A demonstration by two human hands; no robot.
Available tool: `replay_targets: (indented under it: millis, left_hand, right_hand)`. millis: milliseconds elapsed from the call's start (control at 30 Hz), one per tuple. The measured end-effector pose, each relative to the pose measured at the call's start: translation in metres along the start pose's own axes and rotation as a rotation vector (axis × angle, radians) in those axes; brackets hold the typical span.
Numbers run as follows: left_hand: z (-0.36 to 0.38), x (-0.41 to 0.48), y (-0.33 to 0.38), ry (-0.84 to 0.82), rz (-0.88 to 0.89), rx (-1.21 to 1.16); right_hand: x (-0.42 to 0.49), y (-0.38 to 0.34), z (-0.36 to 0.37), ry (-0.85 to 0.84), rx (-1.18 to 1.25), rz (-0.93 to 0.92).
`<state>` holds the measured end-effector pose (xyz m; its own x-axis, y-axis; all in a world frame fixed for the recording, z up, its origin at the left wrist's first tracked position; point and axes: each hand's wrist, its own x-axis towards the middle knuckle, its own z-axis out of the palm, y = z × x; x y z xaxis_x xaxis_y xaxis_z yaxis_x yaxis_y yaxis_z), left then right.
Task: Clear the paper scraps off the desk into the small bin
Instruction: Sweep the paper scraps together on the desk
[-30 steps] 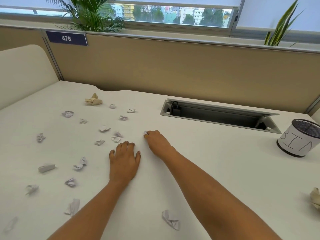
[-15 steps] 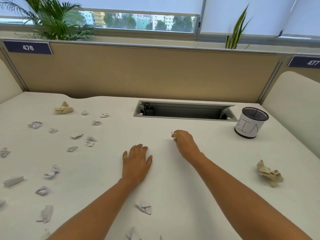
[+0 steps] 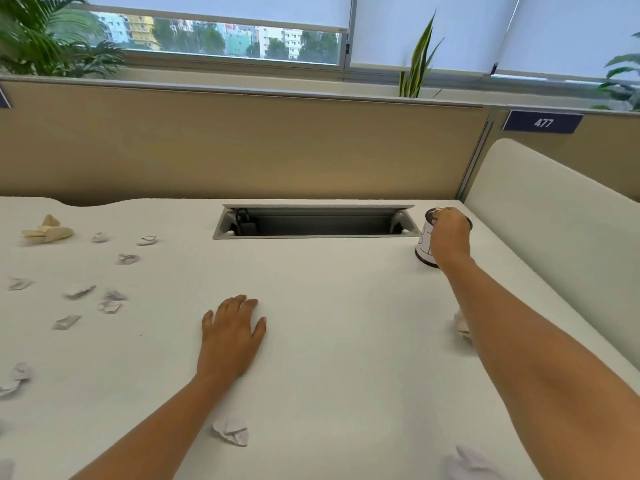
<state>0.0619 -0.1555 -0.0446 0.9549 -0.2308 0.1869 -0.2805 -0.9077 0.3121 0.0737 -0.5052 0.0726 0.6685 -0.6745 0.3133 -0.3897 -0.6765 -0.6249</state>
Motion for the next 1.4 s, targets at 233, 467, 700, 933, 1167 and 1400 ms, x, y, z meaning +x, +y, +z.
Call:
replay_targets:
  millis: [233, 467, 700, 933, 1167, 1400]
  left_hand:
    - [0.002, 0.001, -0.001, 0.006, -0.001, 0.005]
    - [0.004, 0.001, -0.001, 0.014, -0.007, -0.021]
    - [0.003, 0.000, -0.002, 0.010, -0.006, -0.013]
    - [-0.004, -0.006, -0.009, -0.046, 0.033, -0.094]
    - [-0.022, -0.038, -0.045, -0.095, 0.094, -0.159]
    - [-0.036, -0.085, -0.059, -0.043, 0.043, -0.151]
  right_hand:
    - [0.028, 0.009, -0.004, -0.071, -0.359, -0.096]
    - [0.032, 0.011, 0.000, -0.143, -0.446, -0.088]
    - [0.017, 0.008, -0.002, -0.107, -0.144, 0.003]
    - [-0.062, -0.009, 0.027, -0.109, -0.064, -0.302]
    - [-0.162, -0.032, 0.042, -0.648, -0.062, -0.486]
    - [-0.262, -0.058, 0.042, -0.991, -0.063, -0.725]
